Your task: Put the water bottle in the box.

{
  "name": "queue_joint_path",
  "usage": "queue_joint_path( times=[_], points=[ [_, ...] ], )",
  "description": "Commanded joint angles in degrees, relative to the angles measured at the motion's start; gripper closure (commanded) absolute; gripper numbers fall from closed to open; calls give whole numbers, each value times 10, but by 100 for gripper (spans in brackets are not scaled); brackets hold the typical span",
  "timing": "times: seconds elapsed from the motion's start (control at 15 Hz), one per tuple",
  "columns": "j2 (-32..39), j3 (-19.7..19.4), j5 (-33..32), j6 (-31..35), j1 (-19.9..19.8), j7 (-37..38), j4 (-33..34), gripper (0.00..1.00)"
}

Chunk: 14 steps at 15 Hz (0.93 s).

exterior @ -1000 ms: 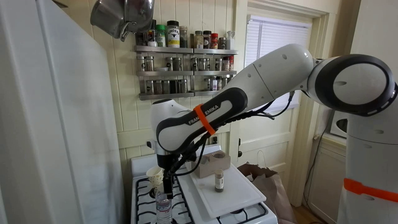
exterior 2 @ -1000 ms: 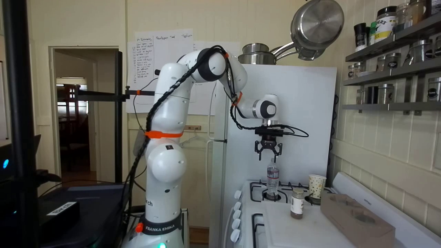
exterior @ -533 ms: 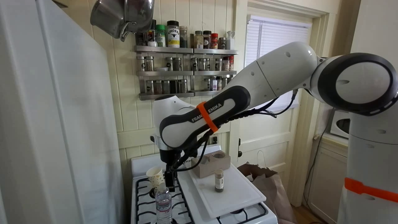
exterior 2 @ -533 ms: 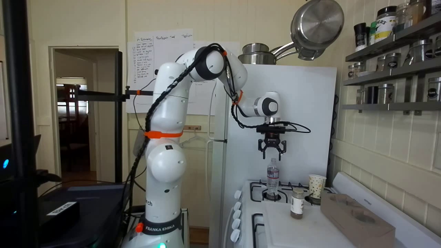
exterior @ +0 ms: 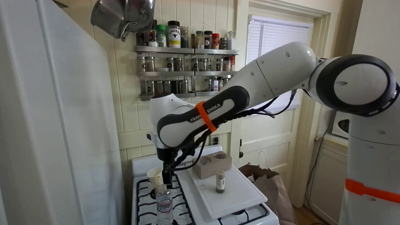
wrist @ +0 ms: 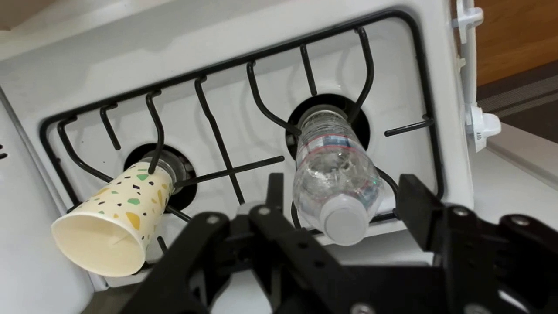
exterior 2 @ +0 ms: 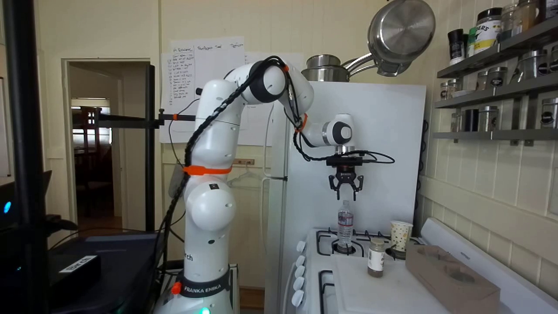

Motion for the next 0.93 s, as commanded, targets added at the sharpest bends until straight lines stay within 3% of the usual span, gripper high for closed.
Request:
queue_joint_path(
  times=[0.0,0.6,0.67,0.73,0.87],
  points=[
    [19,3,-11,-20,4,7,21,31],
    [54,9,-27,-33,11,6,53,40],
    [56,10,-29,-34,12,6,56,48],
    [58,10,-30,-36,13,5,59,66],
    [62,11,-31,-45,15,5,65,81]
  ],
)
